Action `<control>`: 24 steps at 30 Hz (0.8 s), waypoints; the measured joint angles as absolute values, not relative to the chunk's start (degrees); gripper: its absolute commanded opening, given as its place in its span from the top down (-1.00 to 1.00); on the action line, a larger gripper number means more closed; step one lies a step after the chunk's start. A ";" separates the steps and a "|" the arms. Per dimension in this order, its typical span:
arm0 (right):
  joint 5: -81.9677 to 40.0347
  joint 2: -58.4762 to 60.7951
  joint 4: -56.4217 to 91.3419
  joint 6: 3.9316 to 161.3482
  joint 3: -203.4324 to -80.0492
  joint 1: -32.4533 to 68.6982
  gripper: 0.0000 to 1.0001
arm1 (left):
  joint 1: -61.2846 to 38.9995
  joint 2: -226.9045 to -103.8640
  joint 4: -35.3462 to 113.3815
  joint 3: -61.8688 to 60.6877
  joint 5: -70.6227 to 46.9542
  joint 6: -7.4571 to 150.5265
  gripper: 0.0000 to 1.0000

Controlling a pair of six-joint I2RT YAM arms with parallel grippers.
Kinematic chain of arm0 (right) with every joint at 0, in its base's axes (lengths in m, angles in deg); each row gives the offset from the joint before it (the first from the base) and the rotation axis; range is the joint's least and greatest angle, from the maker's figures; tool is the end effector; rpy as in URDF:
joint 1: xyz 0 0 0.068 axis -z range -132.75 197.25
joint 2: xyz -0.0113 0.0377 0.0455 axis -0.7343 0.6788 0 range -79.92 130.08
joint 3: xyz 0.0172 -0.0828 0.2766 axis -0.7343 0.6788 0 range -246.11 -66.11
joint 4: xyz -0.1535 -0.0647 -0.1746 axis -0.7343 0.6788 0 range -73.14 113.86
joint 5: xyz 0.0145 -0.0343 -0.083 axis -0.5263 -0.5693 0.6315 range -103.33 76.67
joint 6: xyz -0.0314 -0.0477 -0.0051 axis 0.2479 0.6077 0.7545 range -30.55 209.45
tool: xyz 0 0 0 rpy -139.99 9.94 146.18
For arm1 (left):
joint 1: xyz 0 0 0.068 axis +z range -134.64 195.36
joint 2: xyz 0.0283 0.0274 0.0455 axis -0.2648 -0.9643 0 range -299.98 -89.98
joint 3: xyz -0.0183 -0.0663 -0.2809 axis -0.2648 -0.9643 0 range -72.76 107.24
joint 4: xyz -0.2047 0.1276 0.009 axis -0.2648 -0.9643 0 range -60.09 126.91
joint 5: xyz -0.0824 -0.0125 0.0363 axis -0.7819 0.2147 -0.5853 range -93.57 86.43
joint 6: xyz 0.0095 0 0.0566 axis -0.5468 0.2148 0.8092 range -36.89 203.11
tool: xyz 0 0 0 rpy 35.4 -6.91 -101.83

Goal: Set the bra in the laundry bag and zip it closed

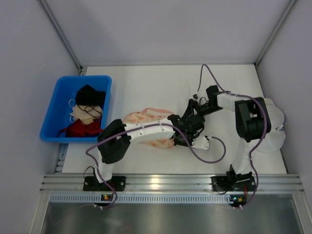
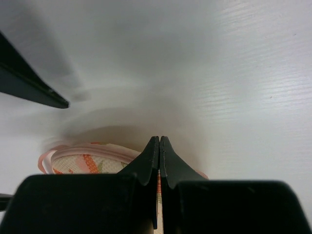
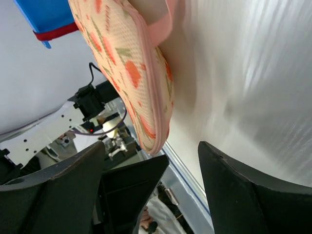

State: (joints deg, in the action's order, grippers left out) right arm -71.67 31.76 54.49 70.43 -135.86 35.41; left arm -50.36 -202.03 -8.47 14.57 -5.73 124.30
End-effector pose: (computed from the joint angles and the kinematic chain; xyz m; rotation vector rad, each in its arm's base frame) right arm 0.3330 0.1051 0.1762 -0.0310 -2.6473 -1.4870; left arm 0.1601 -0.3583 0.2272 2.2598 1.6636 -0.1561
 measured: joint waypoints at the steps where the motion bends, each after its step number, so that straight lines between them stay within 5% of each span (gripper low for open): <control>1: -72.02 31.54 54.21 70.36 -134.49 35.44 -0.55 | -50.29 -202.03 -8.25 14.66 -5.68 124.19 1.00; 6: -73.62 31.52 51.58 67.89 -128.56 31.72 -0.33 | -50.31 -202.03 -7.36 14.68 -5.66 123.87 1.00; 12: -74.80 31.60 50.40 67.02 -128.67 27.59 0.99 | -50.31 -202.03 -6.72 14.72 -5.68 123.71 1.00; 24: -73.31 34.38 54.27 69.73 -131.93 30.19 1.00 | -53.37 -195.47 -1.96 -1.34 -5.05 125.16 1.00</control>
